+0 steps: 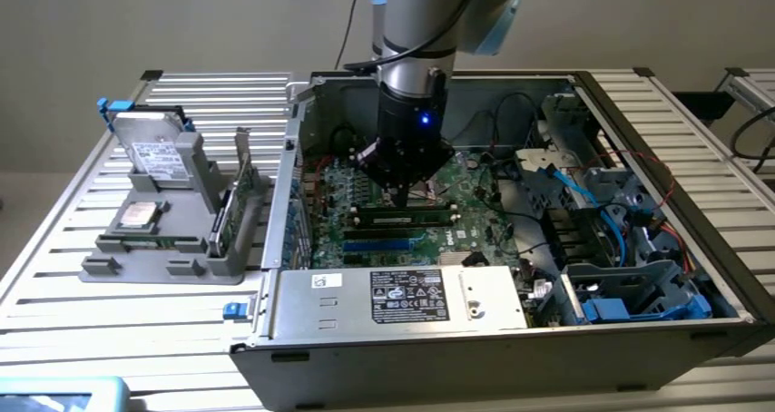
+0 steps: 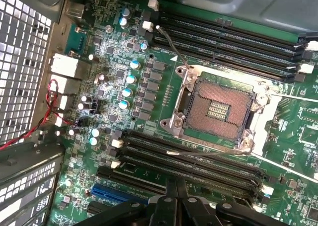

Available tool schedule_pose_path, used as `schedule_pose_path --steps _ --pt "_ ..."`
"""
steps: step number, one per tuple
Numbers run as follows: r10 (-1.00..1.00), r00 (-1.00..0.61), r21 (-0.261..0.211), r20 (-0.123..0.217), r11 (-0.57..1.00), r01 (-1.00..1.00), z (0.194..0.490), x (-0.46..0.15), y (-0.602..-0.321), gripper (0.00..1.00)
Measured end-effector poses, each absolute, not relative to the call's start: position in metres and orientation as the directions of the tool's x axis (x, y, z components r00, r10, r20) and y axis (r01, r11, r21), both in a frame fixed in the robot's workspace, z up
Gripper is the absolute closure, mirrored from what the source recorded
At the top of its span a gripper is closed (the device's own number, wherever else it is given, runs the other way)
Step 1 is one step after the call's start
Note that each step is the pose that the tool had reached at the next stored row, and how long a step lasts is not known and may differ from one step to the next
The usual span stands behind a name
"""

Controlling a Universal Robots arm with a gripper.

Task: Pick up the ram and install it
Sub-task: 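Press down the ram until it locks into place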

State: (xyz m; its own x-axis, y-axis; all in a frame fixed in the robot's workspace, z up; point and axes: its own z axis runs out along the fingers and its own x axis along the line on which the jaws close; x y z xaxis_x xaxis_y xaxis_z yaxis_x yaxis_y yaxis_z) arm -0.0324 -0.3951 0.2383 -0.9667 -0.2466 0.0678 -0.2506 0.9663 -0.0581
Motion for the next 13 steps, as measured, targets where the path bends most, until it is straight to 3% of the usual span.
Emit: schedule_pose_path --steps 13 --pt "-0.214 -0.974 -0.071 0.068 0.973 -0.219 0.2395 -0.0324 -0.3952 0.89"
